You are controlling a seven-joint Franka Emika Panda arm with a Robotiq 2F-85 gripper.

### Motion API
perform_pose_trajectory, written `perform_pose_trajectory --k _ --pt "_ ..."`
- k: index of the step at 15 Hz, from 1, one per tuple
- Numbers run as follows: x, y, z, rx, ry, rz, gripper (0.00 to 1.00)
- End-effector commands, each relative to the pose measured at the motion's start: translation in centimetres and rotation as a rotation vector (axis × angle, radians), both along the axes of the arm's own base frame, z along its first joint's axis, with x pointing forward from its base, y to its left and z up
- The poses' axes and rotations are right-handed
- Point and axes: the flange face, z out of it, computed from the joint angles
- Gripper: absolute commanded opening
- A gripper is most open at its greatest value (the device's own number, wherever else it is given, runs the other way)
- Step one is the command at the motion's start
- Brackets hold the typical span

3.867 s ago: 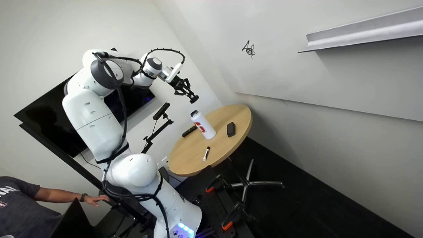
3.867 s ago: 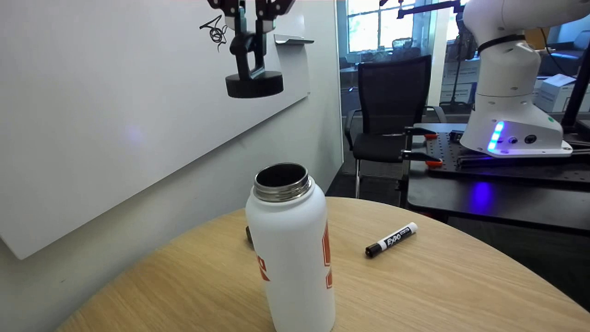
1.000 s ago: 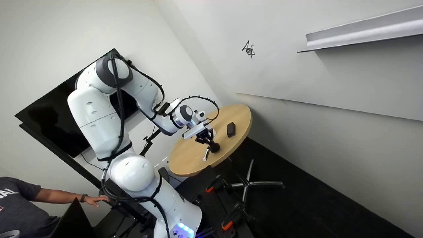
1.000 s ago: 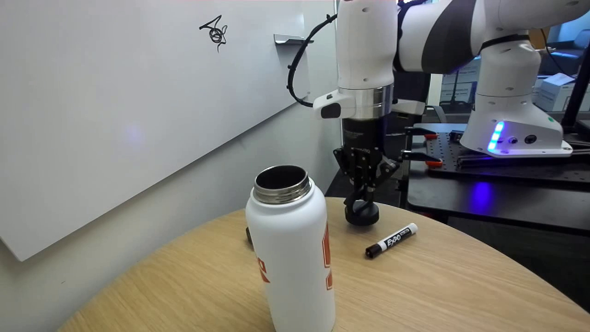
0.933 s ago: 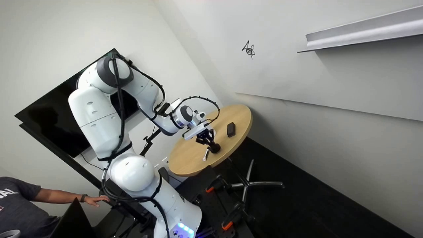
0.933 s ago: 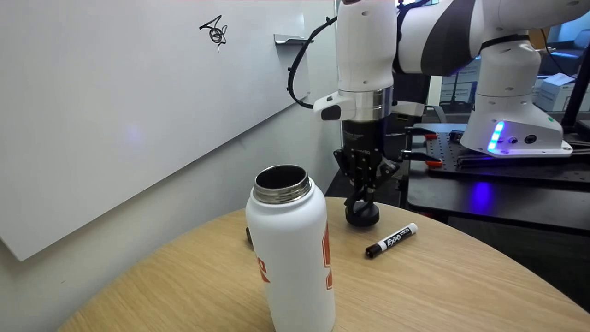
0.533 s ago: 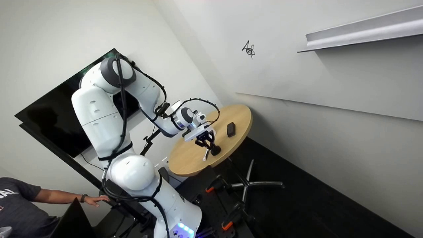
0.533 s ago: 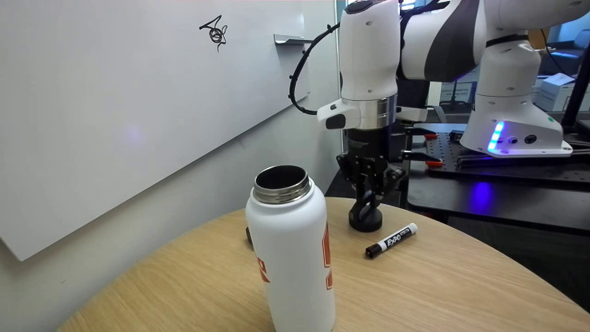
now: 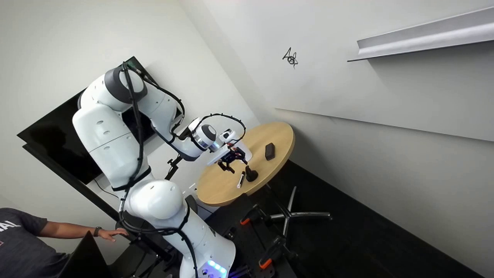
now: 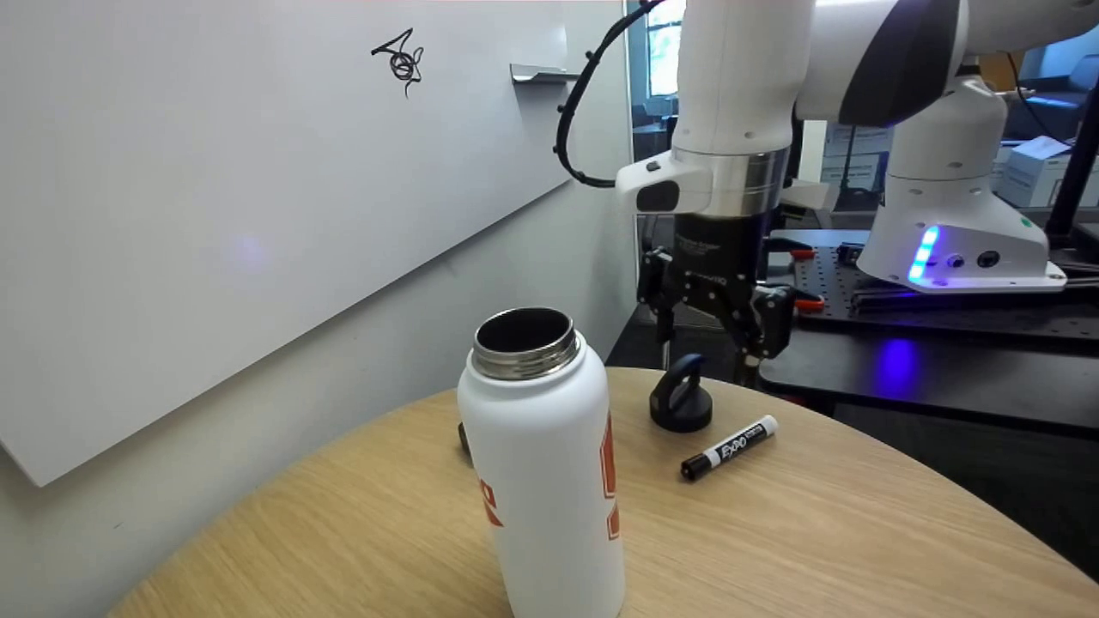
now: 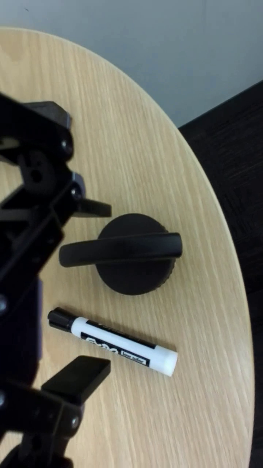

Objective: Take off the lid from the bottle

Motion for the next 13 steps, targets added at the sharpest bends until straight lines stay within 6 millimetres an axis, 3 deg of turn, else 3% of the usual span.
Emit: perform_pose_trajectory --k 1,5,13 --pt "-1.5 -2.3 4.0 -0.042 -0.094 -0.046 1.00" --pt "-1.5 -4.8 7.8 -0.053 -0.134 -0.084 1.00" --pt "-0.5 -6.3 13.1 0.062 -0.060 -0.063 1.00"
